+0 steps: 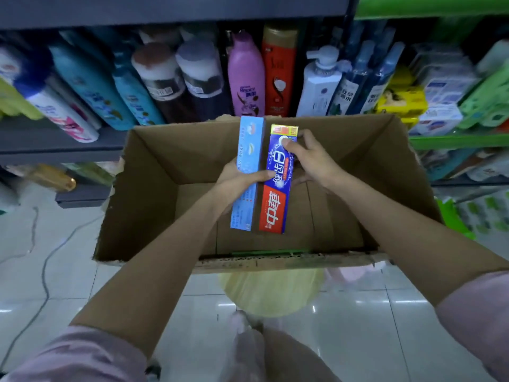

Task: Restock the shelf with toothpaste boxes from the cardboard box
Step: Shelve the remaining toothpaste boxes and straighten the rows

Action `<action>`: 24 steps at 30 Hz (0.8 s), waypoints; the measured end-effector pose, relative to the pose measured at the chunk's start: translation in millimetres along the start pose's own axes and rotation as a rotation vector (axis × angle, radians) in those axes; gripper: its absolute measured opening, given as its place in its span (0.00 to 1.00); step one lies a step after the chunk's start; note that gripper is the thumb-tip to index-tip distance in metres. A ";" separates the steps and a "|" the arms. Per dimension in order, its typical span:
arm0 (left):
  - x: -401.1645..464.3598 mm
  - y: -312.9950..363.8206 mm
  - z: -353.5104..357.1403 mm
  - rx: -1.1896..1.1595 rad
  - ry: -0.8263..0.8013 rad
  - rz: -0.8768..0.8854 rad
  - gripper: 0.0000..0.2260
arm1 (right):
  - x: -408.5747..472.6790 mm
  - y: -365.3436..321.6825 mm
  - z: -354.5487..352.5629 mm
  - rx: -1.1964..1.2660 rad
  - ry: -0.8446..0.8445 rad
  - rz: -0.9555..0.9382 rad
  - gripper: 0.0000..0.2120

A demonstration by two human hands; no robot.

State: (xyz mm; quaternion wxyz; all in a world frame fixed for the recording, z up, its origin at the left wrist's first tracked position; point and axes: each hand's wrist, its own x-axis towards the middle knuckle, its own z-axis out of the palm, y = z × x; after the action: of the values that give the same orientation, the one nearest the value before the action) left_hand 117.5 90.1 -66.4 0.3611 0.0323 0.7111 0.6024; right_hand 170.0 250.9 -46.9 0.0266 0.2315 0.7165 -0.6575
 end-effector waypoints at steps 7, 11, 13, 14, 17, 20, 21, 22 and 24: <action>-53.6 73.0 -32.9 0.139 0.067 0.222 0.12 | -23.2 -76.8 25.5 0.009 0.029 -0.382 0.07; -77.2 120.1 -69.4 0.349 0.166 0.339 0.22 | -31.0 -138.6 39.7 -0.139 0.040 -0.543 0.12; -88.1 142.4 -88.5 0.467 0.265 0.386 0.29 | -36.6 -169.3 44.6 -0.243 -0.024 -0.594 0.17; -93.4 154.0 -98.0 0.518 0.315 0.415 0.29 | -38.3 -184.7 48.5 -0.264 -0.065 -0.607 0.19; -108.8 184.2 -123.2 0.647 0.426 0.479 0.27 | -39.2 -220.8 66.9 -0.204 -0.106 -0.645 0.17; -121.5 210.0 -153.8 0.849 0.533 0.477 0.29 | -33.3 -243.4 93.0 -0.055 -0.053 -0.671 0.14; -124.2 216.6 -166.2 0.916 0.582 0.471 0.28 | -29.9 -249.4 102.1 -0.023 -0.053 -0.674 0.14; -127.0 222.4 -181.1 0.966 0.633 0.466 0.28 | -25.6 -255.3 113.2 -0.024 -0.054 -0.689 0.14; -131.1 234.9 -215.4 1.064 0.722 0.468 0.28 | -14.5 -270.2 138.6 -0.203 -0.022 -0.773 0.15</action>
State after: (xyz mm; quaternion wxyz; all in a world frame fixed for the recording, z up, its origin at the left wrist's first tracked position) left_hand 3.7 -88.6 205.4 -0.1035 0.1551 0.9606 0.2061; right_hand 46.9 106.7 190.8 -0.1924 -0.0658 0.8118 -0.5474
